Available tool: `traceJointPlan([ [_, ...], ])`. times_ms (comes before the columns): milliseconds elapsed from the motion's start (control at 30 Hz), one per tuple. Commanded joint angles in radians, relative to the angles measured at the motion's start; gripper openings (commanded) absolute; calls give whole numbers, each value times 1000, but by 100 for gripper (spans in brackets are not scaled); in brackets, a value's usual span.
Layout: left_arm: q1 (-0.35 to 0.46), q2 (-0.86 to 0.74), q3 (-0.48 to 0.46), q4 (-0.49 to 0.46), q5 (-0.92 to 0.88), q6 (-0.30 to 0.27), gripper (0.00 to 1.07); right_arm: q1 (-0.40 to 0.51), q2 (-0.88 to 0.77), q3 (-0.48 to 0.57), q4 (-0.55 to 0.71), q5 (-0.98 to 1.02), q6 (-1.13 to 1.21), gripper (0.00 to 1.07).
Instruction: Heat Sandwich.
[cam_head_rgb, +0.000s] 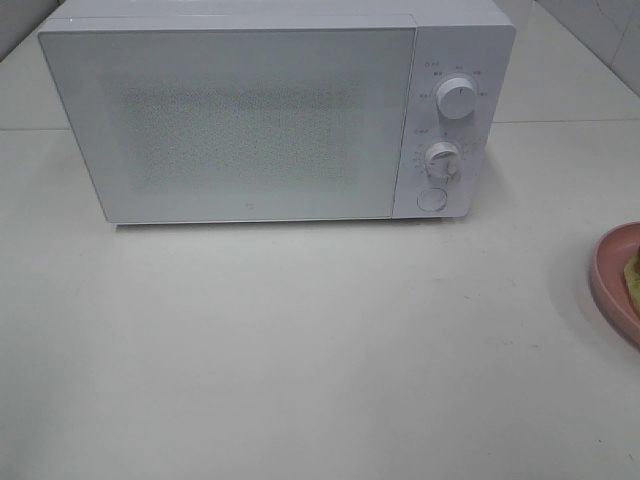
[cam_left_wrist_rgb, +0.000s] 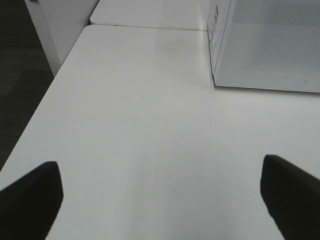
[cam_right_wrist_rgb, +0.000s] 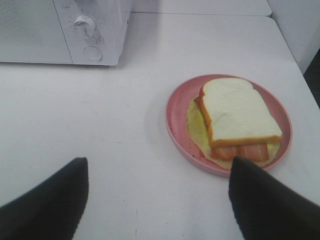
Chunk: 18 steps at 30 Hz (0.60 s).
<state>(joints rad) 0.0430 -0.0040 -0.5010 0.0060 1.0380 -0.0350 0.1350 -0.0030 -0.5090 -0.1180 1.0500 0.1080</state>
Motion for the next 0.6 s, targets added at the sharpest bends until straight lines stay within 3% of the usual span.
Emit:
traceJointPlan([
  [33, 0, -30, 4, -6, -3, -1, 101, -7, -25, 4, -2, -8, -8, 76],
  [600, 0, -29, 4, -6, -3, -1, 101, -7, -25, 4, -2, -8, -8, 76],
])
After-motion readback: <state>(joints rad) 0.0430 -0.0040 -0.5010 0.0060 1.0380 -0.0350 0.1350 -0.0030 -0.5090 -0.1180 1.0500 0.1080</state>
